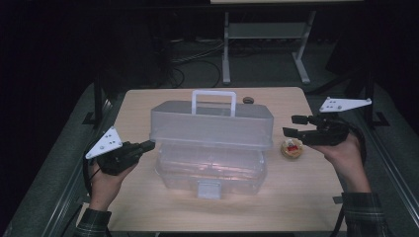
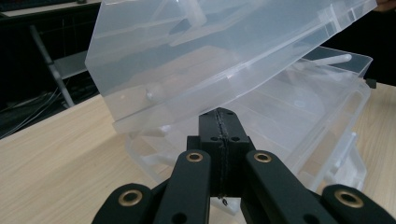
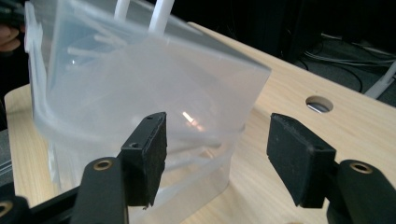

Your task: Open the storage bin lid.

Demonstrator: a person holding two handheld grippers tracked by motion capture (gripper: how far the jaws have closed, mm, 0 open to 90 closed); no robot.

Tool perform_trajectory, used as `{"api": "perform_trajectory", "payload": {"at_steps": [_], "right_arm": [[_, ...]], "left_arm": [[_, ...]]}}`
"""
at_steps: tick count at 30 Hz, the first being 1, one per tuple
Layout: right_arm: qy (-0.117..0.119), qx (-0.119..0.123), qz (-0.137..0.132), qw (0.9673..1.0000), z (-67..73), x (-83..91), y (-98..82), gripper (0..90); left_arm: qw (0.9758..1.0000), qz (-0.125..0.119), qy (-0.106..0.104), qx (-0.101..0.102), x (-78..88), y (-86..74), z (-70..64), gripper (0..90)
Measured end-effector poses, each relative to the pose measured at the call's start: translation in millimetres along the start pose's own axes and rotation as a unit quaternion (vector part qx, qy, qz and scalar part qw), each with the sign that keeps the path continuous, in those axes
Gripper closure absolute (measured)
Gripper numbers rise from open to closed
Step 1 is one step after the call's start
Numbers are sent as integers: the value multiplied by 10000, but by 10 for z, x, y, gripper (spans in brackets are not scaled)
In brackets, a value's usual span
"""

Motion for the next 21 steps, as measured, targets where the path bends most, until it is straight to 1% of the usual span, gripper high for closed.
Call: {"api": "perform_trajectory", "payload": {"at_steps": [4,5,11,15,16,17,21], "right_arm": [[-2,-70,20,10000,46,-33,-124,373],[-1,-54,32,10000,70,-50,-151,373],[52,93,155,9998,286,-193,-282,366],[102,123,156,9997,384,-254,-282,361],[102,123,156,9997,384,-254,-282,361],[95,161,91,9998,423,-258,-249,362],[86,174,36,9998,451,-263,-215,361]], "left_arm": [[10000,-5,14,22,-9,12,17,898],[10000,-8,16,23,-10,15,20,899],[10000,-26,27,20,-12,37,34,898],[10000,-24,27,-16,-7,52,28,898],[10000,-29,32,-16,-8,55,29,898],[10000,-32,28,-8,-8,54,32,898],[10000,-31,28,-14,-12,51,34,898]]}}
Point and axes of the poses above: each handheld gripper's, and its own axes: x roughly backward along the jaws, y roughly out of its top, z roughly to its left, the point moved 10 cm from there along -x, roughly forward along the jaws, and after that the axes turned 14 degrees about z, right-handed, at the moved point
